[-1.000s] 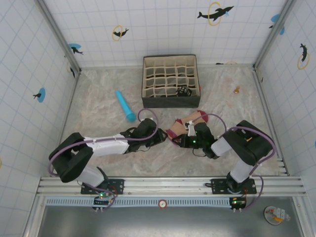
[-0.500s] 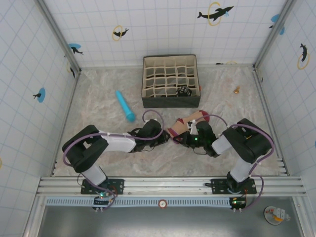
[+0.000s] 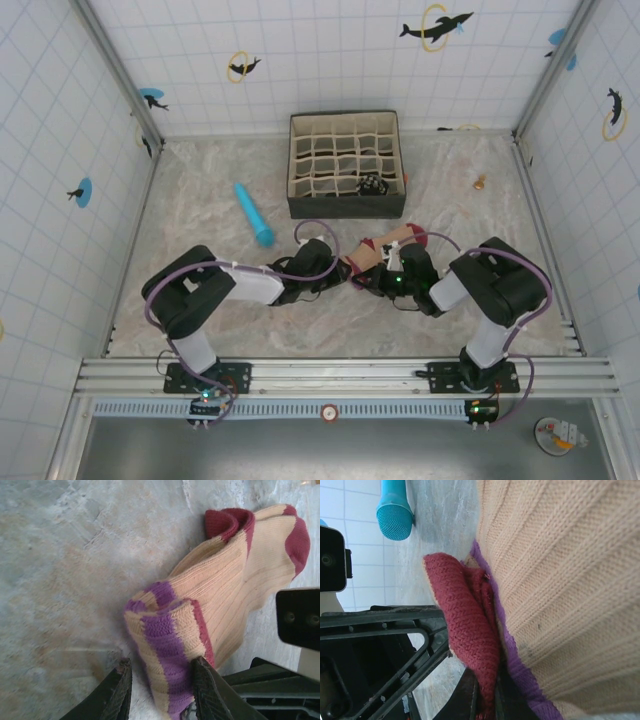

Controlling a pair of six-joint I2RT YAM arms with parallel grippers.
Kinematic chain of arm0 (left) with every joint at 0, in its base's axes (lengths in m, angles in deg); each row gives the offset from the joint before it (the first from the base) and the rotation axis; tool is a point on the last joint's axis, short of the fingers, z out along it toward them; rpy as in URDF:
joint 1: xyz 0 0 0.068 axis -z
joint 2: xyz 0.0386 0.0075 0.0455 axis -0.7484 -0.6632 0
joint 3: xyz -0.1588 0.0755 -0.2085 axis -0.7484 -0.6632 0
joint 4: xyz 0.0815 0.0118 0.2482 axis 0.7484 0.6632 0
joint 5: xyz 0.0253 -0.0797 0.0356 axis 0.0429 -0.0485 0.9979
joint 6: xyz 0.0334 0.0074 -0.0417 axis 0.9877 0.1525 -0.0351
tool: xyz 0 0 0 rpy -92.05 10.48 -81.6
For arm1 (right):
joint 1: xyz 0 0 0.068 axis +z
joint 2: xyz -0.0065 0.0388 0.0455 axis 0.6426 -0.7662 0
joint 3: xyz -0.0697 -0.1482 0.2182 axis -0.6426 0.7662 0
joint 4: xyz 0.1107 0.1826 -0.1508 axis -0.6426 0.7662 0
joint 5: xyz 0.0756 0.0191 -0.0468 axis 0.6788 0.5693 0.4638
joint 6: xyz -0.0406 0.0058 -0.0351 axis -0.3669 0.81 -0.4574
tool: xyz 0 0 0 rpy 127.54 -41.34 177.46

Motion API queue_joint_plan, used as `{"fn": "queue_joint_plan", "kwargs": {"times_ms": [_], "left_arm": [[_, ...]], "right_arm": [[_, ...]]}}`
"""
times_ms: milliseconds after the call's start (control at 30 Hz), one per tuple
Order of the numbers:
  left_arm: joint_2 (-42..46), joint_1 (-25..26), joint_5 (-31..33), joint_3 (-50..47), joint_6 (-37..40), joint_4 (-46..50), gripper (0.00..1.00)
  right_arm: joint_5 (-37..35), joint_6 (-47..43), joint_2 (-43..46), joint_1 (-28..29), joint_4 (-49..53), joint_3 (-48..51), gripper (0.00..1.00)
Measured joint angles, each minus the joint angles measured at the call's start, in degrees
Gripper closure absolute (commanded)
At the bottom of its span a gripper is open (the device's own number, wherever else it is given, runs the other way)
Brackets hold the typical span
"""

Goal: Roll the socks

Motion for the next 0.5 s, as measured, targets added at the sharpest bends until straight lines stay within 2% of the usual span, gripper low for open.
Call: {"fn": "queue_joint_plan", "kwargs": {"times_ms": [100, 133, 200, 300, 333, 500], "left_arm": [[-1.09, 0.00, -0.04, 0.44, -0.68, -1.49, 0.66], [-1.36, 0.00, -0.11, 0.46, -0.87, -1.88, 0.70], [-1.92, 0.00, -0.20, 0.50, -1.66, -2.47, 0.86], [-2.23, -0.22, -0.42, 0.66, -2.21, -2.97, 1.00], [-2.23, -0.35, -0.61, 0.70, -2.38, -2.93, 1.00], [-1.99, -0.37, -1.27, 1.66, -2.56, -0.55, 1.00]], "right_arm": [[0.46, 0.50, -0.46, -0.26, -0.70, 0.02, 1.00], [0.50, 0.70, -0.52, -0.31, -0.83, 0.02, 1.00], [0.81, 1.01, -0.70, -0.57, -1.14, 0.07, 1.00], [0.90, 1.27, -0.72, -0.87, -1.51, 0.31, 1.00], [0.98, 1.31, -0.70, -1.03, -1.66, 0.46, 1.00], [0.63, -0.22, 1.68, -1.38, 0.39, 0.81, 0.70]]}}
